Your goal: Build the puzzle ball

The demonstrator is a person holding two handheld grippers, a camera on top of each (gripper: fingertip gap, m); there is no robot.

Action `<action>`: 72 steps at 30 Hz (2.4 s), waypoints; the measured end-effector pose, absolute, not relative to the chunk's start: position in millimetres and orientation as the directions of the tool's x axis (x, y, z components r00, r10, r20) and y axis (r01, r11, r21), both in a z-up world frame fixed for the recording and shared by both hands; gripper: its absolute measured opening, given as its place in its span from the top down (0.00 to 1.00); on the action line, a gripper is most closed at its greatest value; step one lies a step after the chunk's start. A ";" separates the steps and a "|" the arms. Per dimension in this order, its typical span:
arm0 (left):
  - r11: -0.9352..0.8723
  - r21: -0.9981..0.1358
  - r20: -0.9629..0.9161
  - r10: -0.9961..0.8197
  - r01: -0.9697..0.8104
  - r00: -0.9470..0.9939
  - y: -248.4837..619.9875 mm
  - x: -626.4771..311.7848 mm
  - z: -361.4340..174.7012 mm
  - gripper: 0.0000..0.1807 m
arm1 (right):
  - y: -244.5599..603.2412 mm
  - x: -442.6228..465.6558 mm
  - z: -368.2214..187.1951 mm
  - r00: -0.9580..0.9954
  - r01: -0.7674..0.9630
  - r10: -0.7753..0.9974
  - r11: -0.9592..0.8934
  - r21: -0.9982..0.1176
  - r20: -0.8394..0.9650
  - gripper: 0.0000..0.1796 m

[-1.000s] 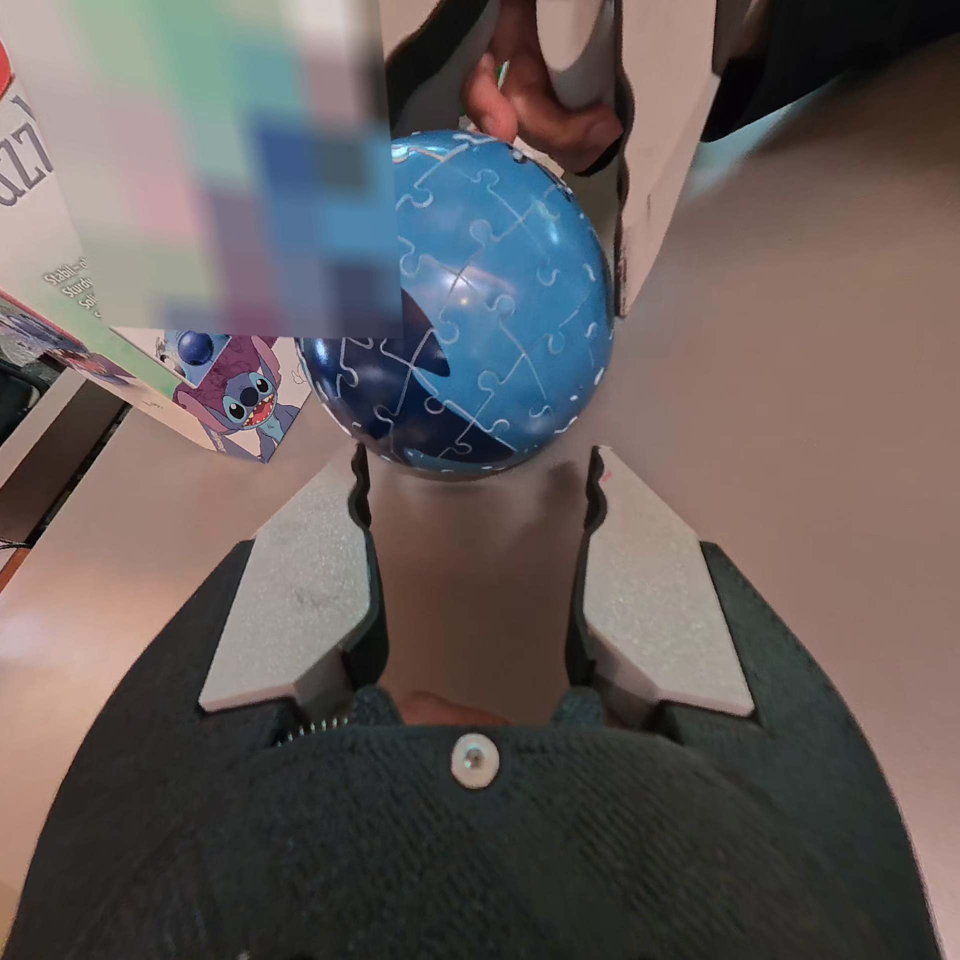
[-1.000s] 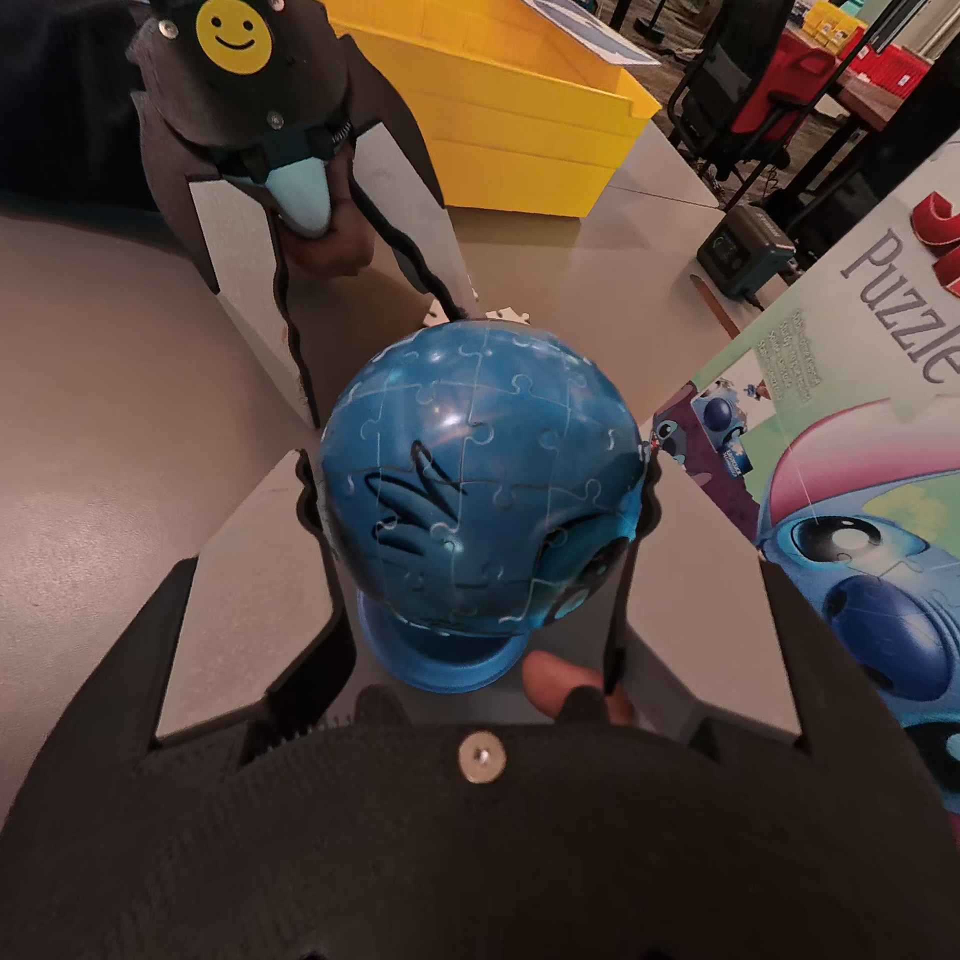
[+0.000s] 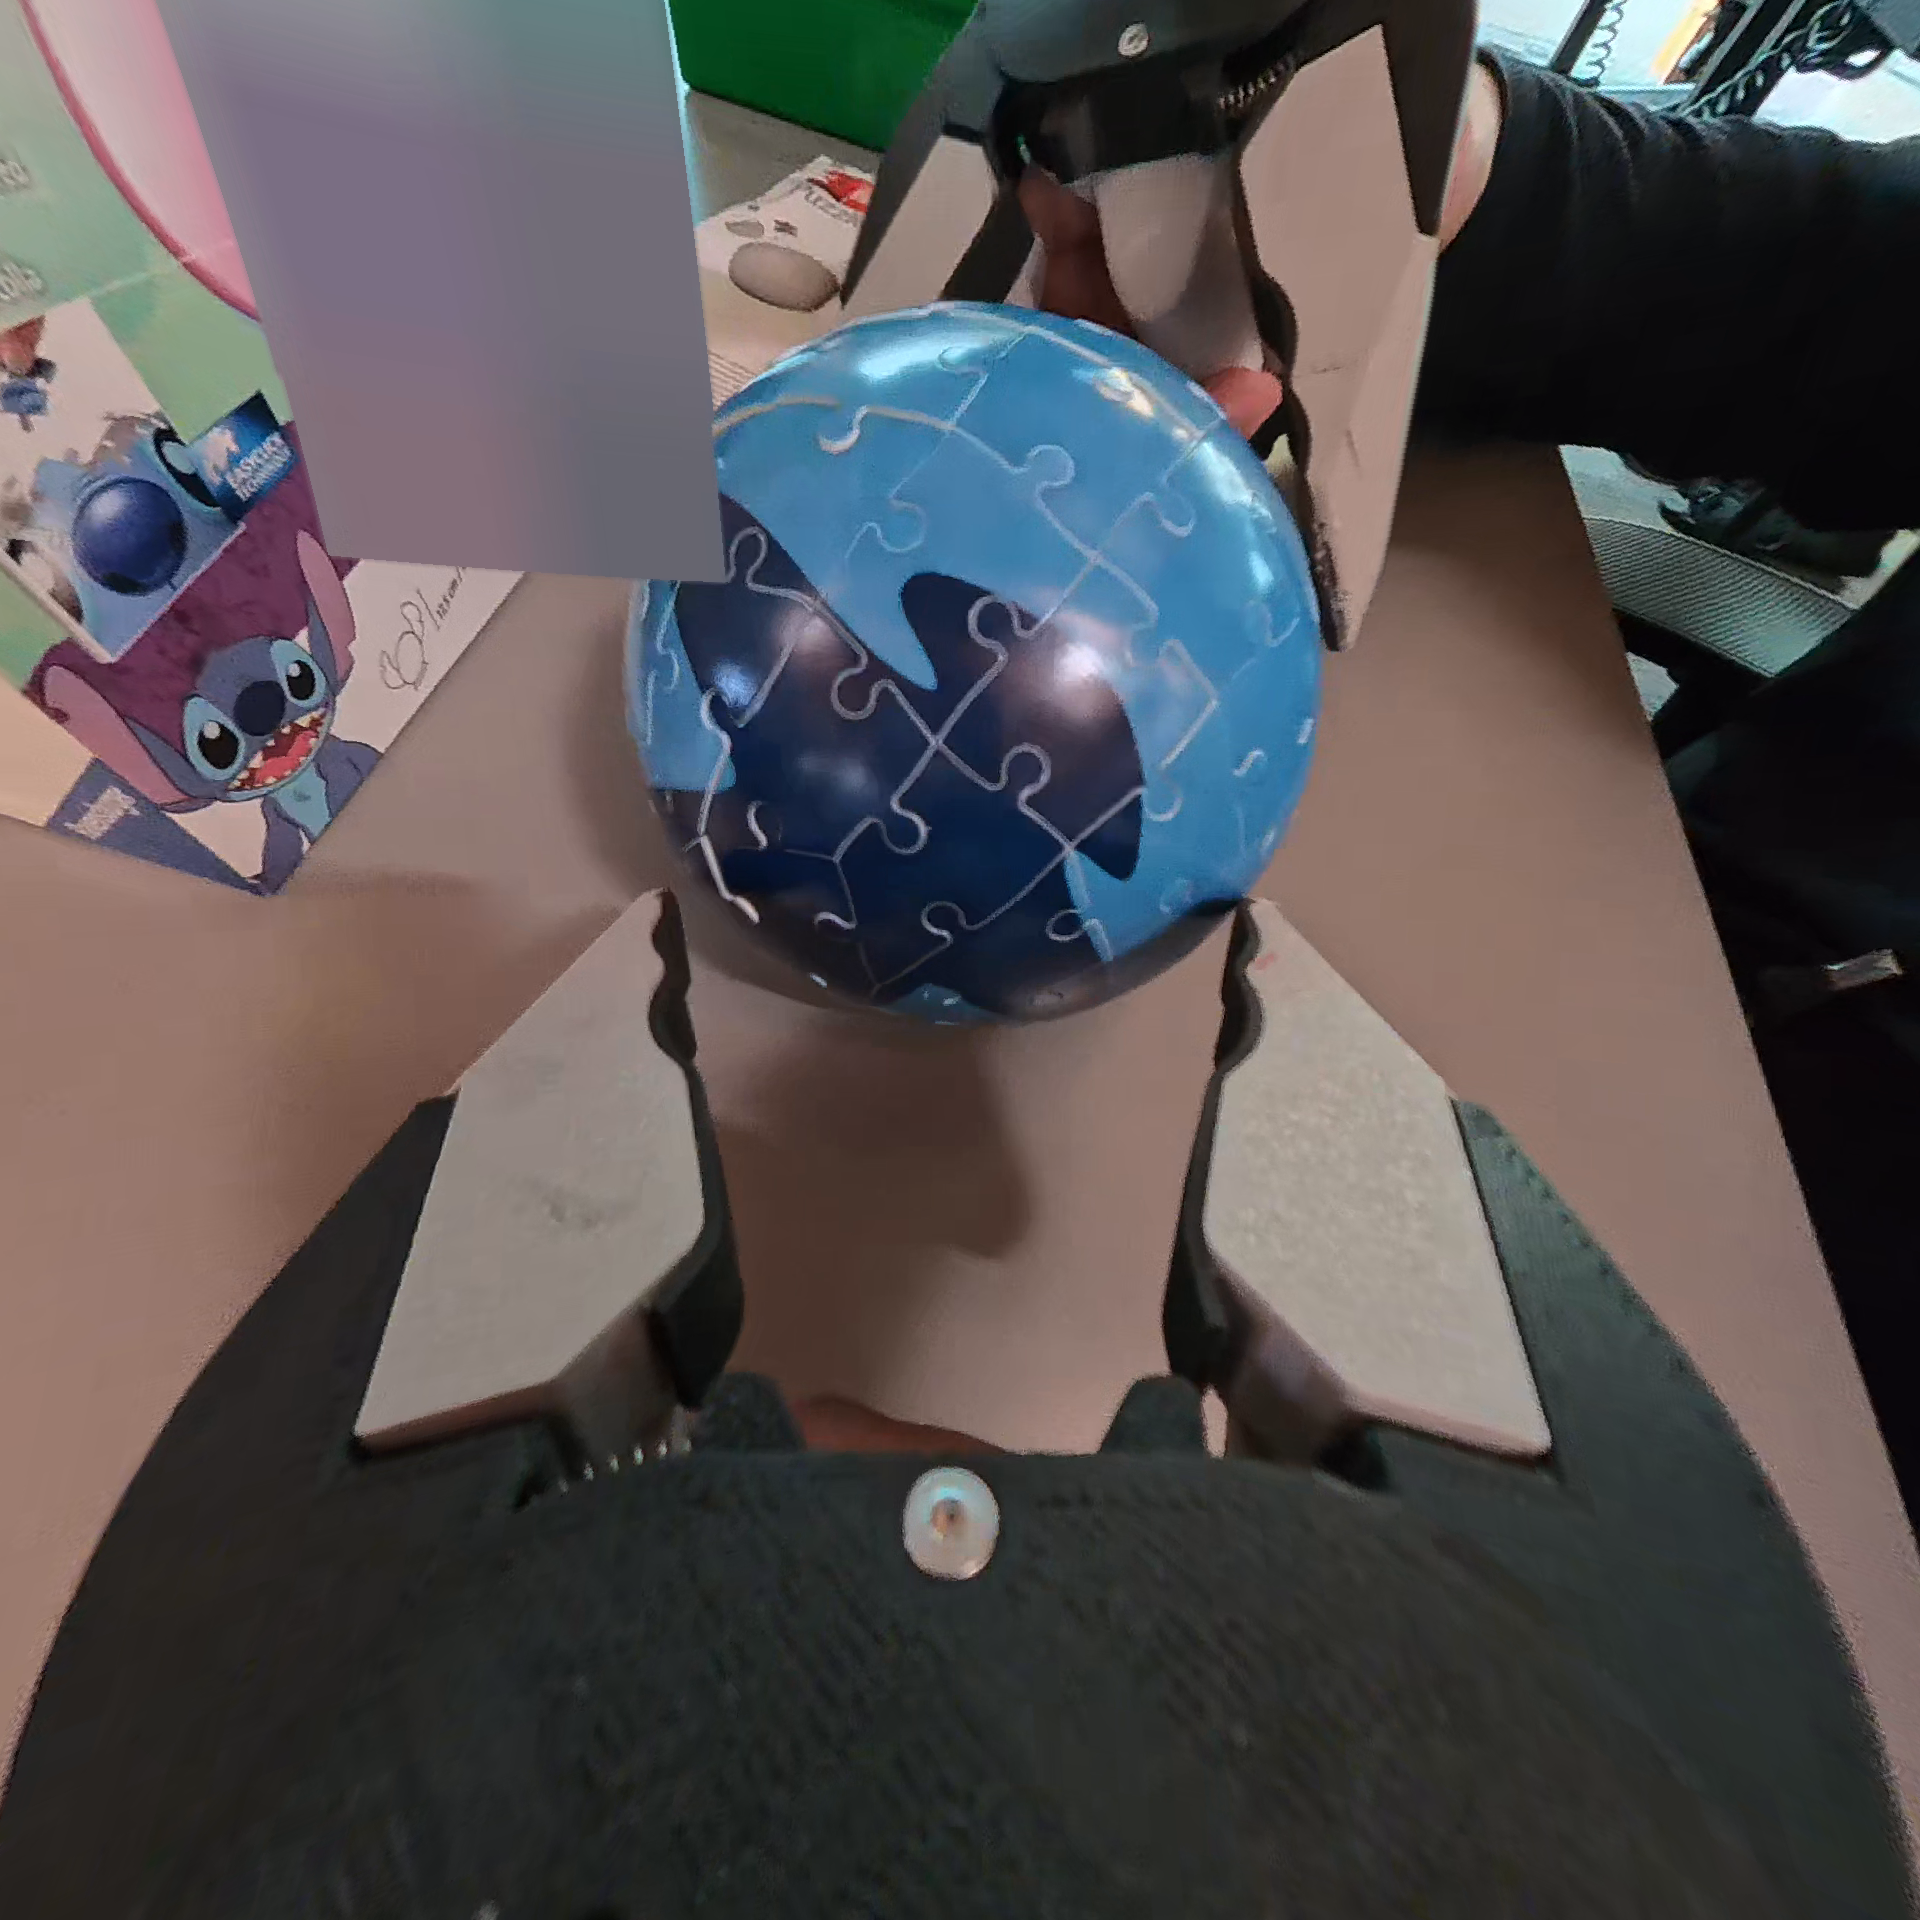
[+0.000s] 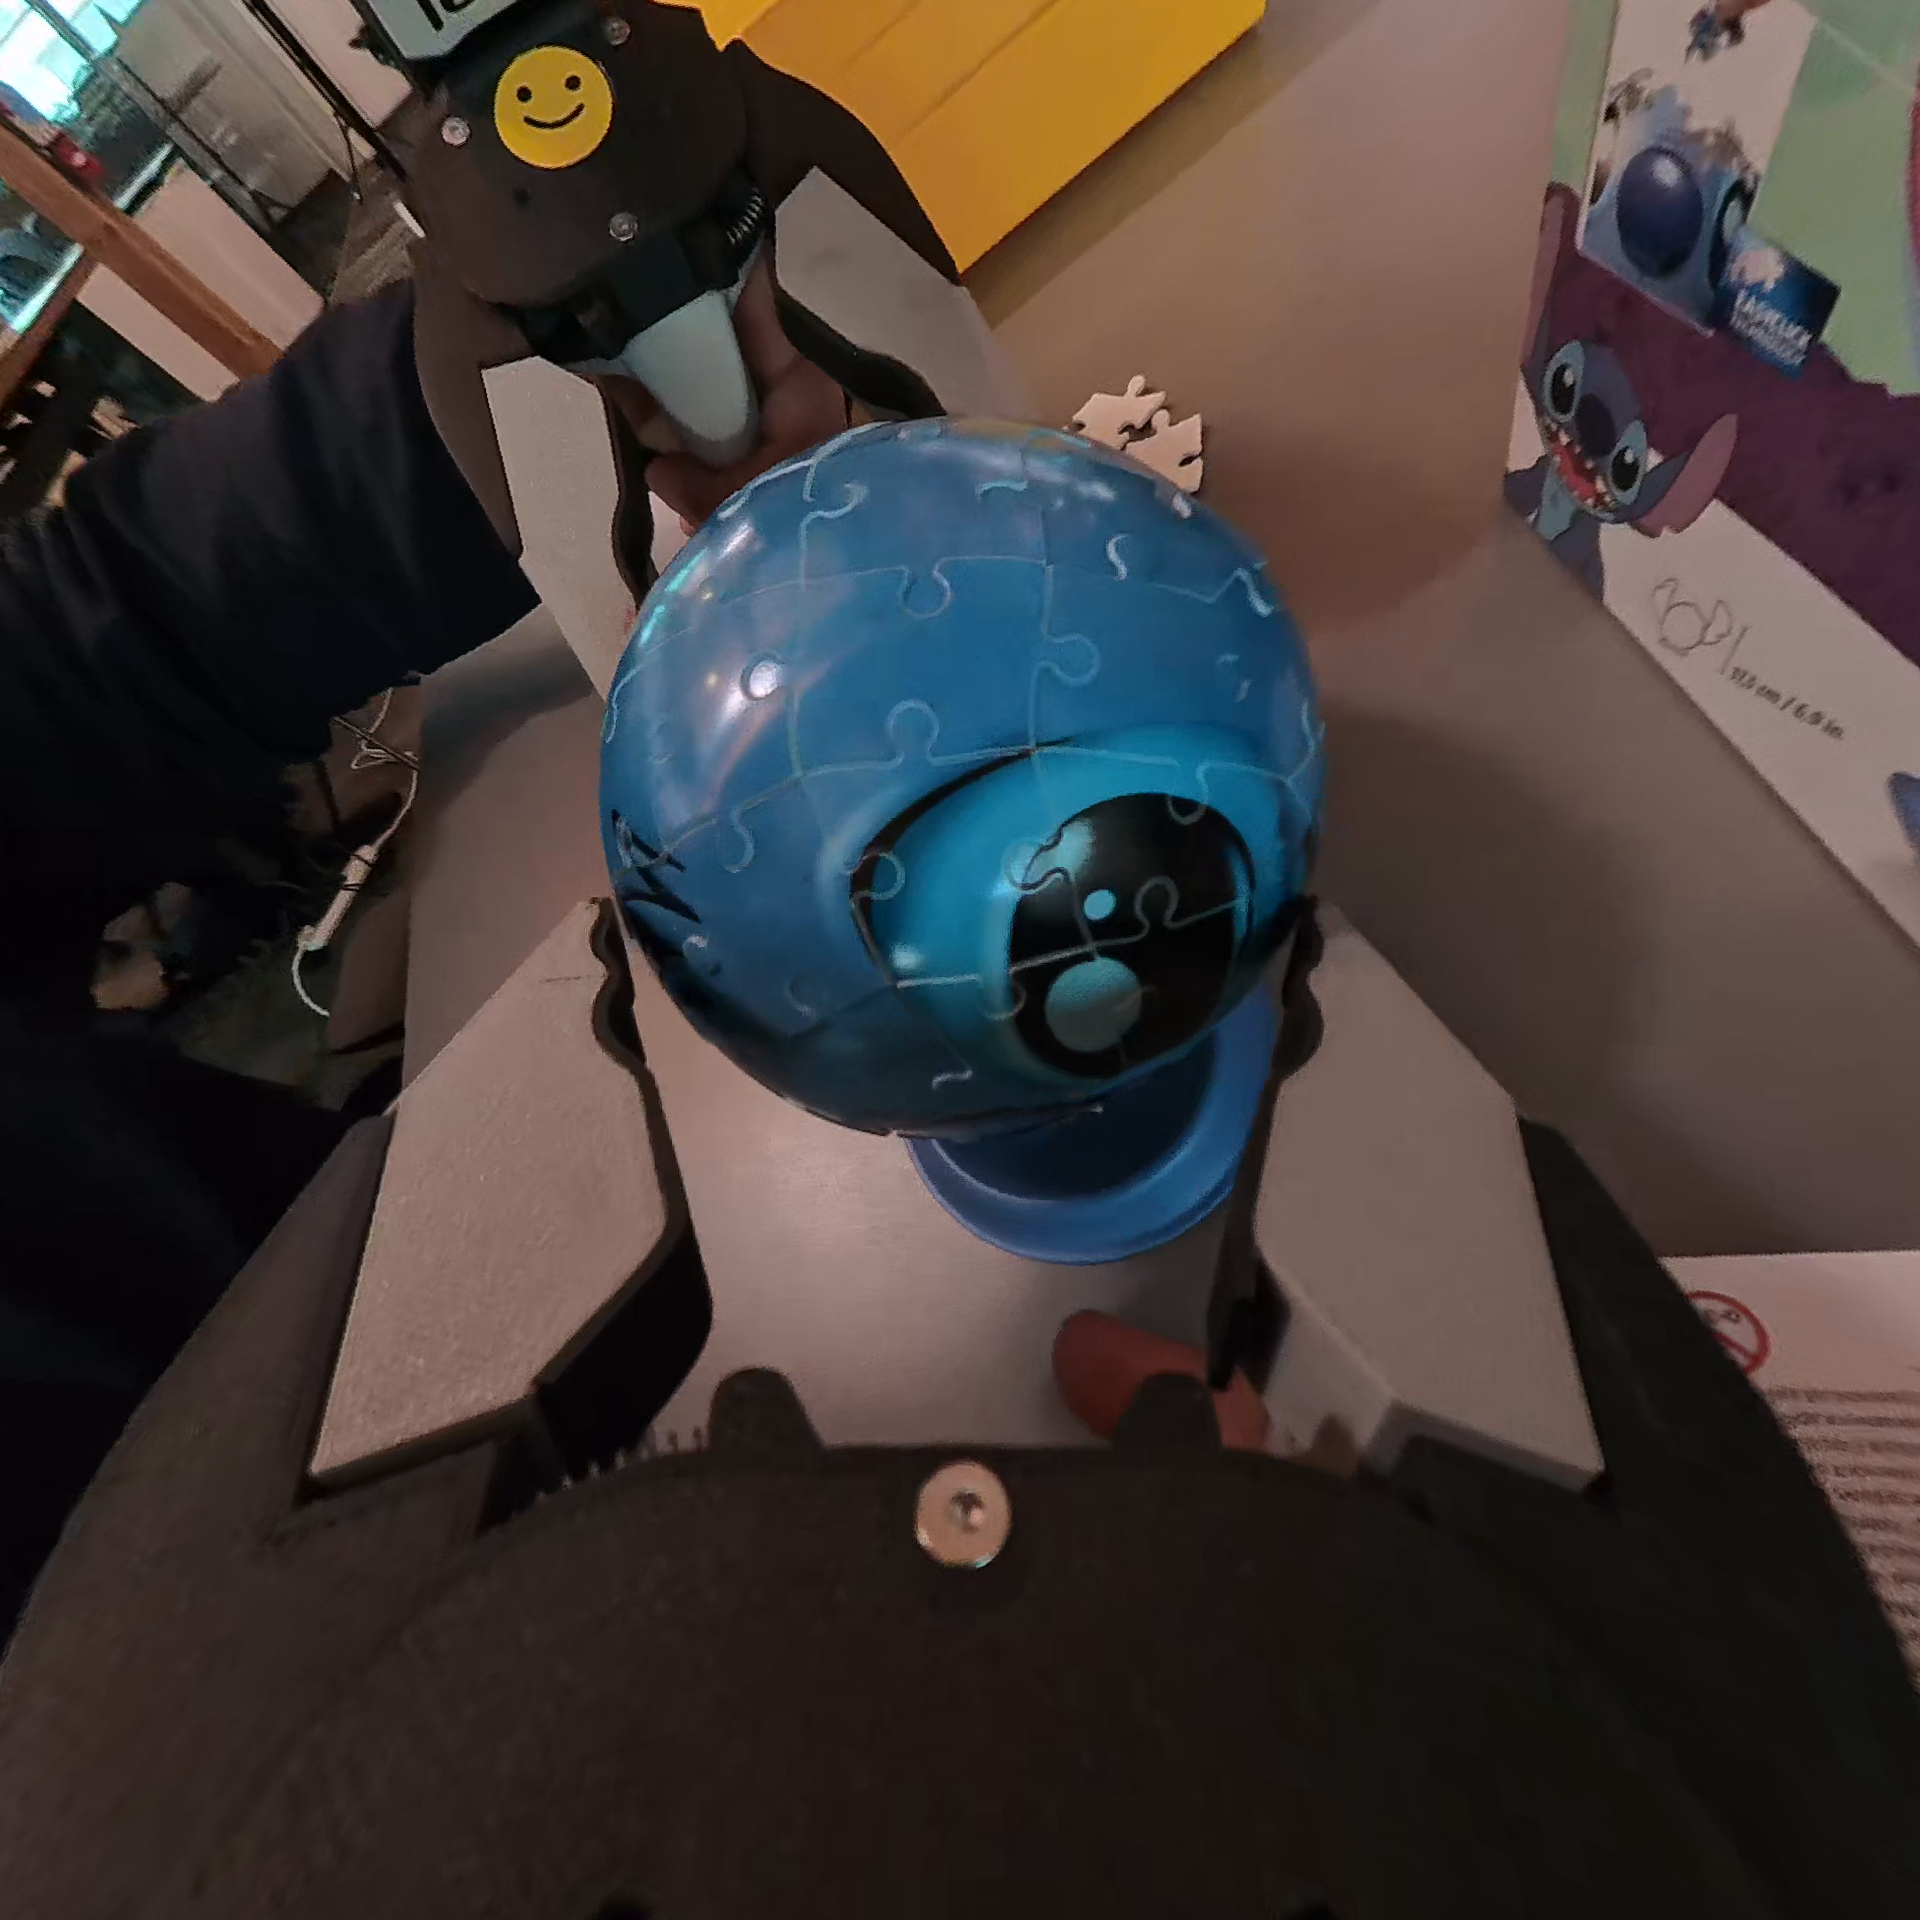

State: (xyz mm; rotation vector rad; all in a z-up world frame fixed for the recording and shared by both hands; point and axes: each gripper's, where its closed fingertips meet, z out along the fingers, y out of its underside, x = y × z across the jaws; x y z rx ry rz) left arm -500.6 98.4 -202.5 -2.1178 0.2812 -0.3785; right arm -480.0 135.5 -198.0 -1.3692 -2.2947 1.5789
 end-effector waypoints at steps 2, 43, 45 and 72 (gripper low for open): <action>-0.544 -0.836 0.160 -0.353 -0.063 0.922 98.8 -496.7 -203.8 0.45 | 134.3 -480.2 -197.9 -0.611 0.632 0.671 0.092 -0.769 -0.421 0.32; -0.406 -0.840 -0.322 -0.162 -0.361 0.933 11.3 -450.0 -209.6 0.47 | 52.7 -438.6 -177.4 -0.722 0.104 0.561 0.668 -0.737 0.406 0.30; -0.424 -0.815 -0.365 -0.156 -0.396 0.918 5.2 -447.9 -213.4 0.48 | 51.3 -431.7 -172.6 -0.708 0.085 0.572 0.651 -0.754 0.415 0.28; -0.549 -0.716 -0.494 -0.038 -0.431 0.869 -34.4 -447.9 -227.6 0.50 | 54.2 -369.8 -182.3 -0.706 0.153 0.683 0.405 -0.901 0.187 0.33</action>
